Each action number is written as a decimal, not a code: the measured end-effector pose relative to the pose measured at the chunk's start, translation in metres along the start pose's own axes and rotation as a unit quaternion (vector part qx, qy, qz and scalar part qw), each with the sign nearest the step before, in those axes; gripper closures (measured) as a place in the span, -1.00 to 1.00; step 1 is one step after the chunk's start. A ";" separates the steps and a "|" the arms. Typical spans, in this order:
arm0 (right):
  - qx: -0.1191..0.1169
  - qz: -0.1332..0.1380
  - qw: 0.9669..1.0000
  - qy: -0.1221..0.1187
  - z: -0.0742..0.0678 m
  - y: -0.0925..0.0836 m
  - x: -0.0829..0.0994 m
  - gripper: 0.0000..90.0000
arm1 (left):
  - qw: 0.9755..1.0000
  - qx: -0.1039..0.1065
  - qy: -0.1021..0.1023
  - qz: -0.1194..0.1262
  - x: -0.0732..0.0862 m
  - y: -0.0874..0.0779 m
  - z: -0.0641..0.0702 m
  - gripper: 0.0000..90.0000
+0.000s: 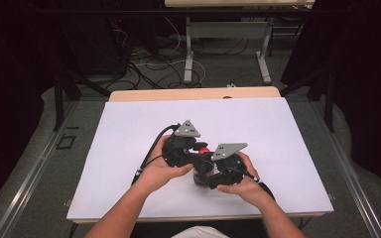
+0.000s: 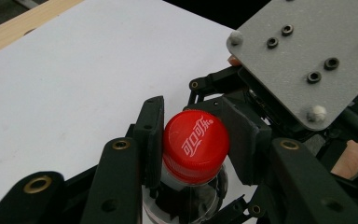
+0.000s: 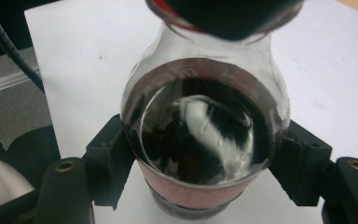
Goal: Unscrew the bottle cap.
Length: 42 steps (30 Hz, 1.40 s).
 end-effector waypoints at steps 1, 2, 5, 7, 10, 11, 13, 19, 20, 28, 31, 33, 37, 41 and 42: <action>-0.004 -0.003 1.000 0.001 0.000 -0.001 -0.001 -0.35 | 1.000 -0.003 -0.003 0.002 -0.001 -0.001 0.000 0.36; -0.001 0.002 1.000 0.001 0.000 -0.002 -0.001 -0.35 | 1.000 -0.008 -0.005 0.005 -0.002 -0.001 0.000 0.36; 0.017 0.018 1.000 0.003 -0.001 -0.002 -0.003 -0.34 | 1.000 -0.019 -0.019 0.009 -0.004 -0.002 0.000 0.36; 0.023 0.020 1.000 0.003 0.000 -0.003 -0.003 -0.34 | 0.999 -0.029 -0.032 0.009 -0.004 -0.002 -0.001 0.36; 0.042 0.017 0.999 0.001 -0.001 -0.003 -0.003 -0.34 | 0.998 -0.053 -0.045 0.011 -0.004 0.000 -0.002 0.36; 0.052 0.020 0.998 0.005 -0.001 -0.002 -0.003 -0.34 | 0.997 -0.062 -0.052 0.013 -0.004 0.001 -0.001 0.36; 0.062 0.016 0.998 0.005 -0.001 -0.001 -0.003 -0.34 | 0.995 -0.076 -0.063 0.017 -0.004 0.003 0.000 0.37; 0.065 0.013 0.998 0.018 0.001 -0.001 -0.001 -0.34 | 0.993 -0.087 -0.074 0.018 -0.005 0.007 0.001 0.35; 0.066 0.017 0.997 0.020 0.001 -0.001 -0.001 -0.34 | 0.994 -0.079 -0.077 0.020 -0.006 0.006 0.000 0.34; 0.039 0.018 0.999 0.025 0.002 -0.003 -0.001 -0.34 | 0.998 -0.019 -0.053 0.023 -0.008 -0.008 -0.008 -0.04; 0.024 0.019 0.999 0.023 0.000 -0.003 -0.002 -0.34 | 0.999 0.015 -0.035 0.023 -0.007 -0.012 -0.011 -0.03; 0.012 0.022 0.999 0.021 -0.002 -0.003 -0.002 -0.34 | 0.999 0.025 -0.022 0.014 -0.006 -0.013 -0.014 -0.01; -0.014 0.022 0.999 0.023 -0.006 -0.003 -0.003 -0.34 | 0.998 0.065 -0.012 0.006 -0.001 -0.010 -0.016 0.06; -0.028 0.024 0.999 0.016 -0.009 -0.001 -0.003 -0.34 | 0.997 0.079 0.001 -0.010 0.002 -0.007 -0.015 0.19; -0.028 0.024 0.999 0.016 -0.009 -0.001 -0.003 -0.34 | 0.997 0.080 -0.003 -0.009 0.002 -0.007 -0.014 0.25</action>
Point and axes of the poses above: each handheld gripper's, and its own axes: y roughly forward along the jaws, x roughly out of its underside, z roughly to its right, the point moved 3 cm from there along y, roughly forward along the jaws, and after that the axes turned 10 degrees about z, right-handed, at the moved point
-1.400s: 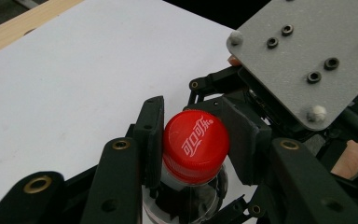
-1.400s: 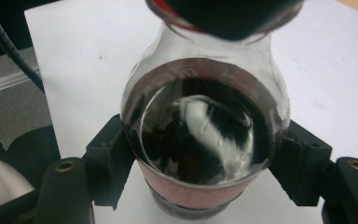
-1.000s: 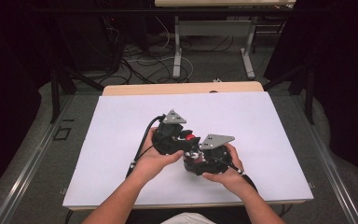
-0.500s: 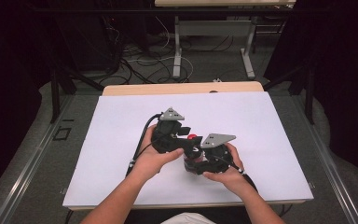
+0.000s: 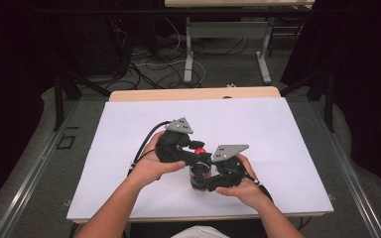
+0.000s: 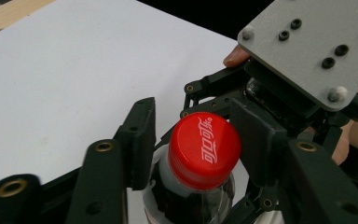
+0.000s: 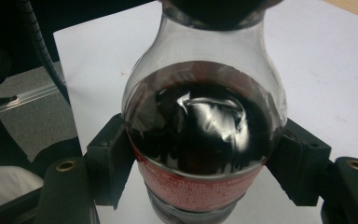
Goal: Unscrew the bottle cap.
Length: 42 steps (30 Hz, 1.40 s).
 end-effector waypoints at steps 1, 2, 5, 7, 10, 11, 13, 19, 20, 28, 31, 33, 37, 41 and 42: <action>0.000 0.000 1.000 0.000 0.000 0.000 0.000 -0.34 | 1.000 0.000 0.003 -0.001 0.000 0.000 0.000 0.28; -0.001 -0.007 1.000 0.003 0.001 0.000 0.001 -0.34 | 1.000 -0.003 0.009 -0.002 0.000 0.000 0.000 0.33; 0.009 -0.001 1.000 0.001 0.002 0.001 0.001 -0.34 | 1.000 -0.020 -0.004 0.003 0.000 0.003 0.003 0.34; 0.019 -0.001 1.000 0.004 0.002 0.000 0.001 -0.34 | 0.999 -0.042 -0.011 0.010 -0.001 0.005 0.004 0.35; 0.041 -0.004 0.999 0.005 0.003 0.001 0.000 -0.34 | 0.995 -0.088 -0.037 0.015 -0.002 0.009 0.007 0.35; 0.050 -0.007 0.999 0.009 0.003 0.000 0.000 -0.34 | 0.993 -0.107 -0.045 0.024 -0.002 0.011 0.009 0.35; 0.062 -0.018 0.998 0.005 0.004 0.000 0.001 -0.34 | 0.989 -0.137 -0.043 0.023 -0.002 0.013 0.012 0.35; 0.062 -0.008 0.998 0.012 0.006 0.000 0.001 -0.34 | 0.988 -0.146 -0.045 0.031 -0.003 0.016 0.014 0.34; 0.063 -0.005 0.998 0.011 0.006 0.000 0.001 -0.34 | 0.989 -0.139 -0.042 0.028 -0.004 0.014 0.013 0.33; 0.038 -0.009 0.999 0.010 0.005 -0.001 0.001 -0.34 | 0.996 -0.080 -0.038 0.029 -0.007 -0.003 0.007 0.10; 0.028 -0.005 1.000 0.010 0.003 0.000 0.000 -0.34 | 0.998 -0.057 -0.024 0.019 -0.003 -0.006 0.005 0.15; 0.021 -0.007 1.000 0.010 0.002 0.000 0.000 -0.34 | 0.999 -0.046 -0.020 0.018 -0.001 -0.007 0.003 0.22; 0.024 -0.006 1.000 0.010 0.000 0.003 0.001 -0.34 | 0.998 -0.053 -0.020 0.015 0.000 -0.006 0.005 0.34; 0.036 -0.007 0.999 0.014 0.001 0.002 0.001 -0.34 | 0.996 -0.081 -0.038 0.019 -0.002 -0.001 0.009 0.35; 0.041 -0.007 0.999 0.013 0.002 0.002 0.002 -0.34 | 0.995 -0.092 -0.042 0.018 -0.002 0.000 0.009 0.35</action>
Point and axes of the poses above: each handheld gripper's, and its own axes: y roughly forward along the jaws, x roughly out of its underside, z roughly to its right, the point moved 3 cm from there along y, roughly forward along the jaws, and after that the axes turned 10 degrees about z, right-handed, at the moved point
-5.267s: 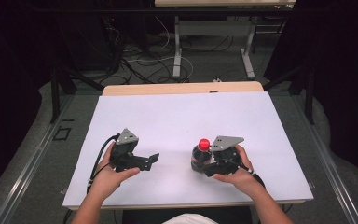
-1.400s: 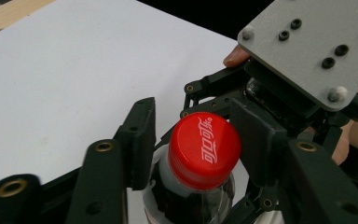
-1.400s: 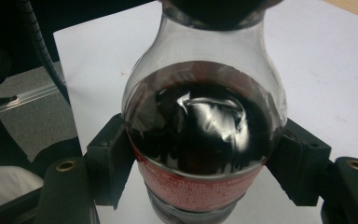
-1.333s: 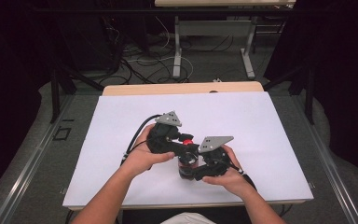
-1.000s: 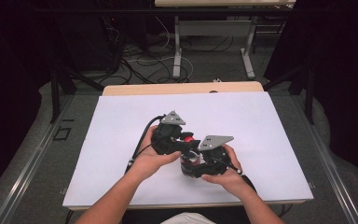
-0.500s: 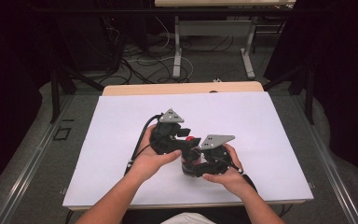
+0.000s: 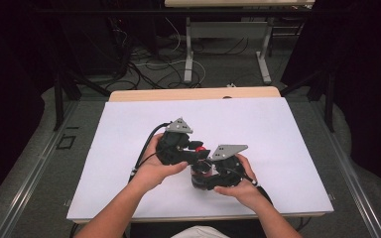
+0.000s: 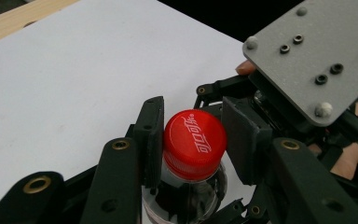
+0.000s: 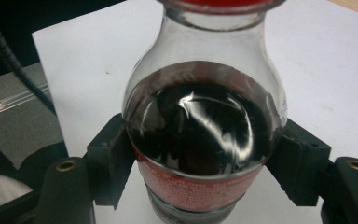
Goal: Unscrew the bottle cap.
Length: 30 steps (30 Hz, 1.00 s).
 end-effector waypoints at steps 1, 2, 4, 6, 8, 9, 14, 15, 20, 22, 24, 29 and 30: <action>0.007 -0.002 1.000 0.000 0.000 0.000 0.000 -0.34 | 1.000 -0.014 -0.005 -0.002 0.000 0.001 0.002 0.36; 0.011 -0.012 1.000 -0.003 0.000 0.000 0.001 -0.34 | 1.000 -0.028 0.002 -0.002 0.000 0.002 0.002 0.36; 0.030 -0.008 0.999 -0.005 0.001 0.002 0.001 -0.34 | 0.999 -0.053 -0.006 0.001 0.001 0.004 0.006 0.36; 0.042 -0.007 0.999 -0.004 0.001 0.003 0.002 -0.34 | 0.998 -0.067 -0.011 0.007 0.001 0.006 0.007 0.36; 0.042 -0.008 0.999 -0.002 0.001 0.003 0.002 -0.34 | 0.998 -0.068 -0.010 0.006 0.001 0.007 0.008 0.35; 0.038 -0.009 0.999 -0.001 0.002 0.002 0.002 -0.34 | 0.998 -0.060 -0.002 0.007 0.001 0.007 0.008 0.34; 0.019 0.000 1.000 0.011 0.004 -0.002 0.001 -0.34 | 0.999 -0.027 0.021 0.015 0.000 0.000 0.004 0.11; 0.014 -0.002 1.000 0.011 0.004 -0.002 0.001 -0.34 | 0.999 -0.027 0.021 0.014 0.000 -0.002 0.002 0.10; -0.004 -0.003 1.000 0.009 0.002 -0.003 -0.001 -0.34 | 1.000 -0.004 0.026 0.018 0.001 -0.005 -0.001 0.10; -0.005 0.005 1.000 0.006 0.000 -0.002 -0.001 -0.34 | 0.999 0.006 0.026 0.020 0.001 -0.004 -0.002 0.12; -0.008 -0.002 1.000 0.005 -0.001 -0.003 -0.002 -0.34 | 0.999 0.016 0.025 0.019 0.001 -0.003 -0.003 0.15; -0.011 0.004 1.000 0.001 -0.001 -0.002 -0.001 -0.34 | 0.999 0.037 0.029 0.017 0.000 0.000 -0.002 0.31; -0.012 0.004 1.000 0.003 -0.002 -0.002 -0.001 -0.34 | 0.999 0.038 0.030 0.021 0.000 0.001 -0.003 0.34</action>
Point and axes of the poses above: each handheld gripper's, and its own axes: y roughly forward along the jaws, x roughly out of its underside, z roughly to its right, the point moved 3 cm from there along y, roughly forward along the jaws, and after that the axes turned 10 degrees about z, right-handed, at the moved point
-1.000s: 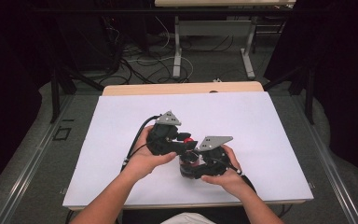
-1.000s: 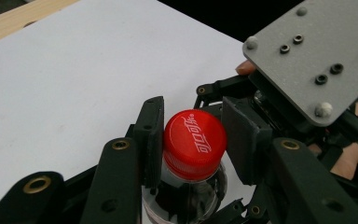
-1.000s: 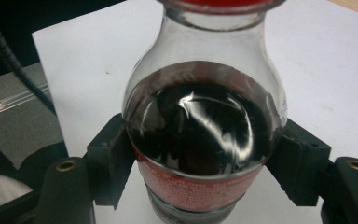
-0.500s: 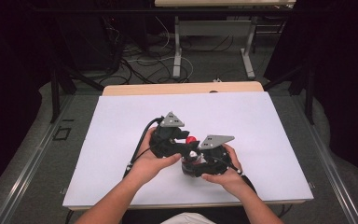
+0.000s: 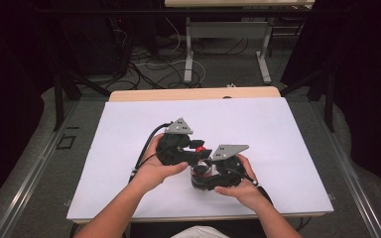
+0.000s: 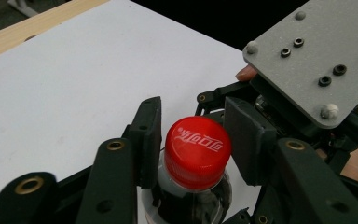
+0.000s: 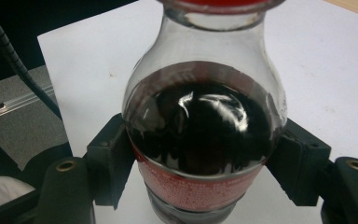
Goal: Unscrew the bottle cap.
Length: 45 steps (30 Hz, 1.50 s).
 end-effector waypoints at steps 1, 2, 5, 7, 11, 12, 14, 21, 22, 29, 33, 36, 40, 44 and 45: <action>-0.001 0.000 1.000 -0.001 0.000 0.000 0.000 -0.34 | 1.000 -0.003 -0.004 -0.002 0.000 0.001 0.000 0.35; 0.000 0.000 1.000 0.001 0.000 0.000 0.000 -0.34 | 1.000 -0.012 -0.013 -0.004 0.000 0.001 0.001 0.35; 0.008 -0.002 1.000 0.003 0.000 0.001 0.001 -0.34 | 0.999 -0.042 -0.027 -0.012 -0.001 0.003 0.004 0.36; 0.018 -0.002 1.000 -0.004 0.001 0.002 0.001 -0.34 | 0.997 -0.066 -0.041 -0.014 -0.002 0.004 0.006 0.36; 0.036 -0.005 0.999 -0.008 0.000 0.004 0.002 -0.34 | 0.989 -0.117 -0.087 -0.022 -0.003 0.008 0.011 0.36; 0.033 -0.017 0.999 -0.010 0.000 0.003 0.002 -0.34 | 0.989 -0.120 -0.083 -0.030 -0.003 0.007 0.011 0.36; 0.035 -0.007 0.999 -0.006 0.001 0.003 0.002 -0.34 | 0.991 -0.107 -0.074 -0.027 -0.005 0.007 0.009 0.36; 0.010 -0.002 1.000 -0.002 0.003 -0.003 0.000 -0.34 | 0.999 -0.030 -0.021 0.008 -0.008 -0.005 0.004 0.07; 0.005 -0.003 1.000 0.000 0.003 -0.003 0.000 -0.34 | 1.000 -0.017 -0.012 0.006 -0.007 -0.006 0.003 0.07; -0.025 0.001 1.000 -0.007 -0.002 0.000 0.000 -0.34 | 0.998 0.047 0.031 -0.011 -0.002 -0.012 -0.005 0.20; -0.025 -0.003 1.000 -0.007 -0.003 0.001 0.000 -0.34 | 0.998 0.048 0.021 -0.024 0.000 -0.013 -0.006 0.35; -0.026 -0.013 1.000 -0.007 -0.002 0.001 0.001 -0.34 | 0.999 0.035 0.018 -0.030 0.001 -0.012 -0.004 0.36; -0.004 -0.007 1.000 -0.007 -0.002 0.002 0.002 -0.34 | 1.000 -0.018 -0.008 -0.023 0.000 -0.007 0.002 0.37; 0.019 -0.009 1.000 -0.015 -0.001 0.004 0.002 -0.34 | 0.995 -0.080 -0.039 -0.033 -0.002 -0.005 0.009 0.37; 0.020 -0.008 1.000 -0.017 -0.001 0.004 0.002 -0.34 | 0.993 -0.097 -0.059 -0.032 -0.003 -0.004 0.011 0.37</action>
Point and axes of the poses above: each handheld gripper's, and its own axes: y roughly forward along the jaws, x roughly out of its underside, z roughly to its right, the point moved 3 cm from there along y, roughly forward along the jaws, and after that the axes turned 10 degrees about z, right-handed, at the moved point
